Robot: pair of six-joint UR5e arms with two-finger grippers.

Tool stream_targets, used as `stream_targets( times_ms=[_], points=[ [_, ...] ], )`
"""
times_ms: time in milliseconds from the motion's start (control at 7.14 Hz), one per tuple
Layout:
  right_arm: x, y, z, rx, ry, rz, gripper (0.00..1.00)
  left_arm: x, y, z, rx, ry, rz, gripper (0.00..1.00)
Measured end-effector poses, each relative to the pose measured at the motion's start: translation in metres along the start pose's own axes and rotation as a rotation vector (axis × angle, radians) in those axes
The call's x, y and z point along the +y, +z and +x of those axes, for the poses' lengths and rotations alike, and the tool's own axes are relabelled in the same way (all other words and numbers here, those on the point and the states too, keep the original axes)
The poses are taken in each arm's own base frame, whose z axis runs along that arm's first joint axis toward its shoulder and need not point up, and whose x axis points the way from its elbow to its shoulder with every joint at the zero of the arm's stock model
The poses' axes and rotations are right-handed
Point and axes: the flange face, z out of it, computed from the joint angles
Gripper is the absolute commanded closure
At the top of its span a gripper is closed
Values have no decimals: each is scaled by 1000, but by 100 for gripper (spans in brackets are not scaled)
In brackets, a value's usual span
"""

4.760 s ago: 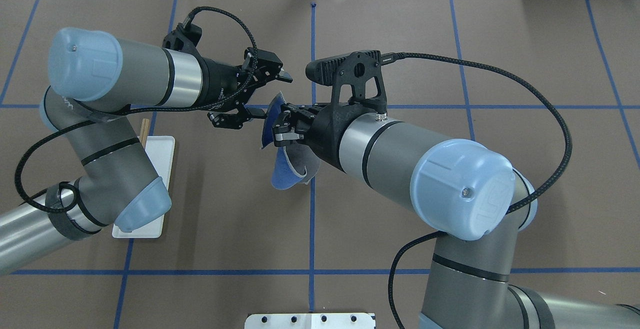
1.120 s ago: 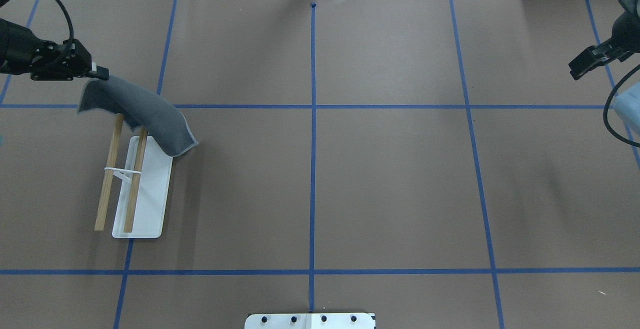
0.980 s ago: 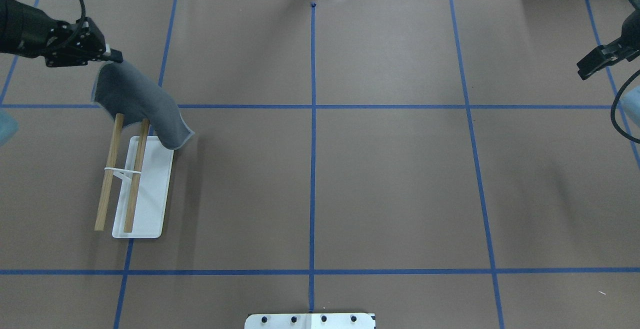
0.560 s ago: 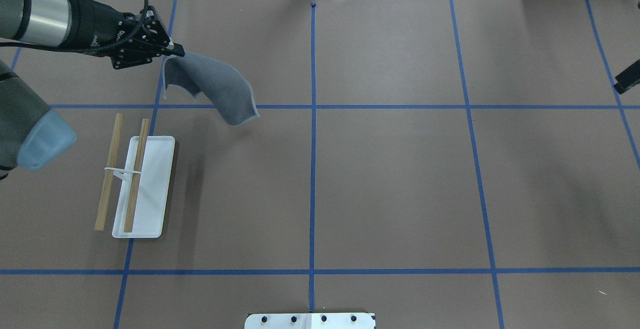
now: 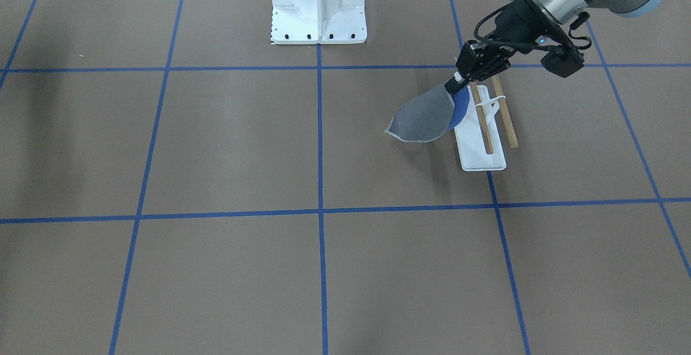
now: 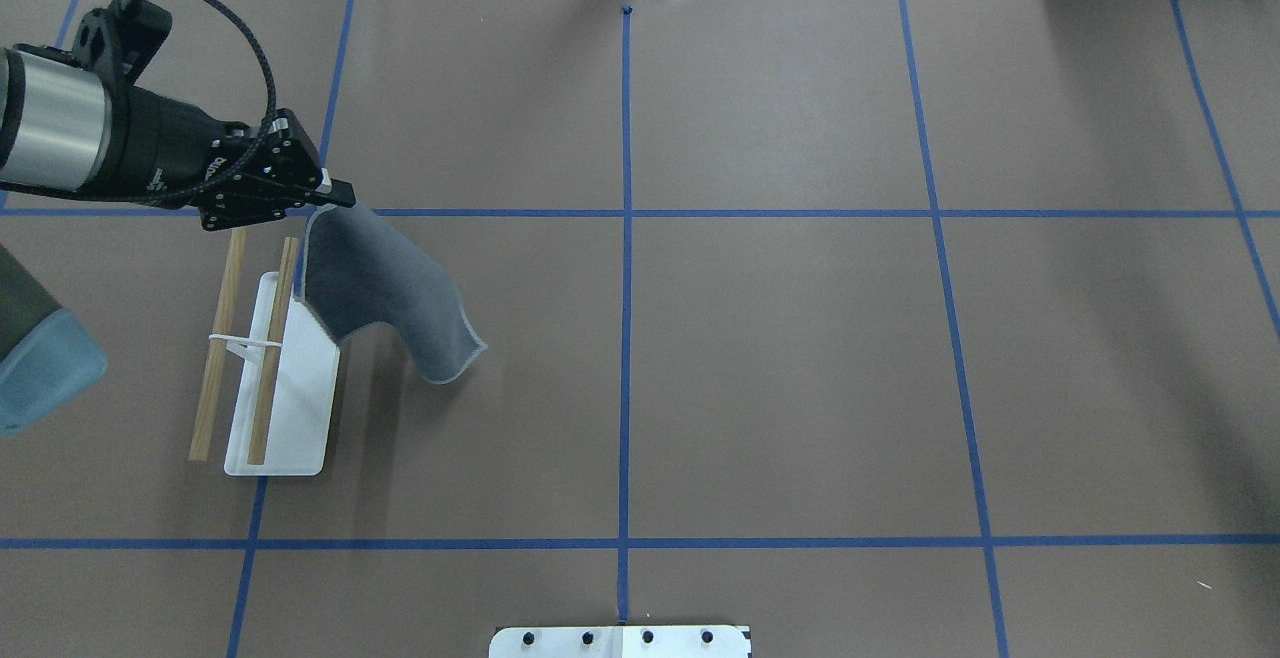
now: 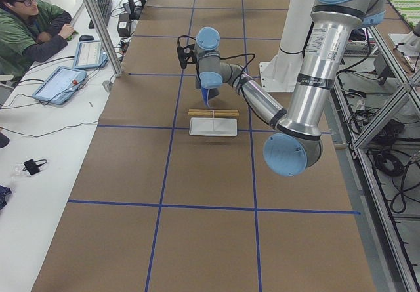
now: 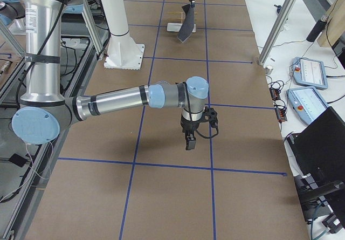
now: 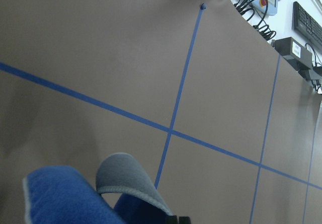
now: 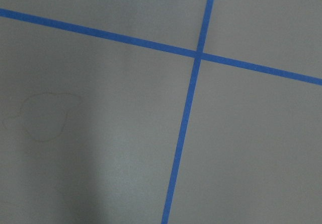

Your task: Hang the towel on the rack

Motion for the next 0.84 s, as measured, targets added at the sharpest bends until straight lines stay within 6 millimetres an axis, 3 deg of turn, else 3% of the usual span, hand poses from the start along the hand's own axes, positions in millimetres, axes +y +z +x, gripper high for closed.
stream_targets(
  times_ms=[560,840],
  points=[
    [3,2,6,-2,4,11,0,-64,-19,-115,-176,205,69,100],
    [2,2,6,-2,0,15,0,-73,-39,-170,-250,300,71,100]
  ],
)
